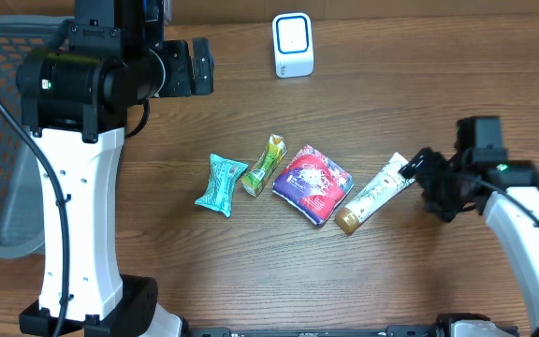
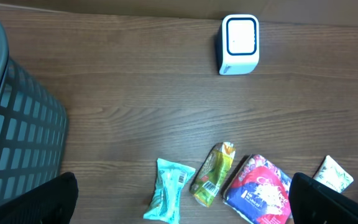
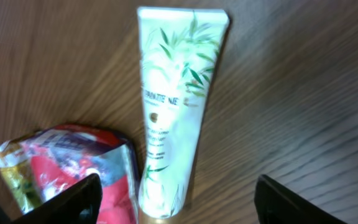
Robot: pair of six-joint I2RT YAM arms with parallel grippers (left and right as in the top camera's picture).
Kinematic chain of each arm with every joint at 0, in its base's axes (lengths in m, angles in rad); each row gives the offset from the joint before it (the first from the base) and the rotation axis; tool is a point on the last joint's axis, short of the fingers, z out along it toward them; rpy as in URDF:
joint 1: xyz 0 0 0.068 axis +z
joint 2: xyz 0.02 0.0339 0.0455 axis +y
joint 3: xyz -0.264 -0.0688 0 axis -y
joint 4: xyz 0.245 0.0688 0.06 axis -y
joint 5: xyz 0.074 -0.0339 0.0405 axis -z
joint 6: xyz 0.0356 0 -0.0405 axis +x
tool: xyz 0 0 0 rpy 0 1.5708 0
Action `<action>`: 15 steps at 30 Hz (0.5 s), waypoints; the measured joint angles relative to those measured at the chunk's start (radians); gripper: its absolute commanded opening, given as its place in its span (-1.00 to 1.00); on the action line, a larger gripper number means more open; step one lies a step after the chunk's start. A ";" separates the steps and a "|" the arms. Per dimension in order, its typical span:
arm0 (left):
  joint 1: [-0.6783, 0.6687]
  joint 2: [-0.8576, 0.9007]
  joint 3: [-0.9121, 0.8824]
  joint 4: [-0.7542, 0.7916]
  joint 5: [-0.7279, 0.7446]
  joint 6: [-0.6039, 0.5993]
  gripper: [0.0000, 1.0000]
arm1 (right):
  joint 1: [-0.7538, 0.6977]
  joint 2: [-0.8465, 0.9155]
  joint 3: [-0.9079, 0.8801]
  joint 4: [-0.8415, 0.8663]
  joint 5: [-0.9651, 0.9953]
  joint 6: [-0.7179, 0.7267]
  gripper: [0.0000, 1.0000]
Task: Scan the item barcode
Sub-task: 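Move the right gripper down to the Pantene tube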
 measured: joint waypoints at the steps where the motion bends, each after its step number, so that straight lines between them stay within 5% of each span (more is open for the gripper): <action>1: 0.000 0.000 0.000 0.000 0.000 0.000 0.99 | 0.010 0.000 -0.024 0.026 0.000 0.011 0.43; 15: 0.000 0.000 0.000 0.000 0.000 0.000 0.99 | 0.149 0.195 -0.107 0.212 0.000 0.131 0.37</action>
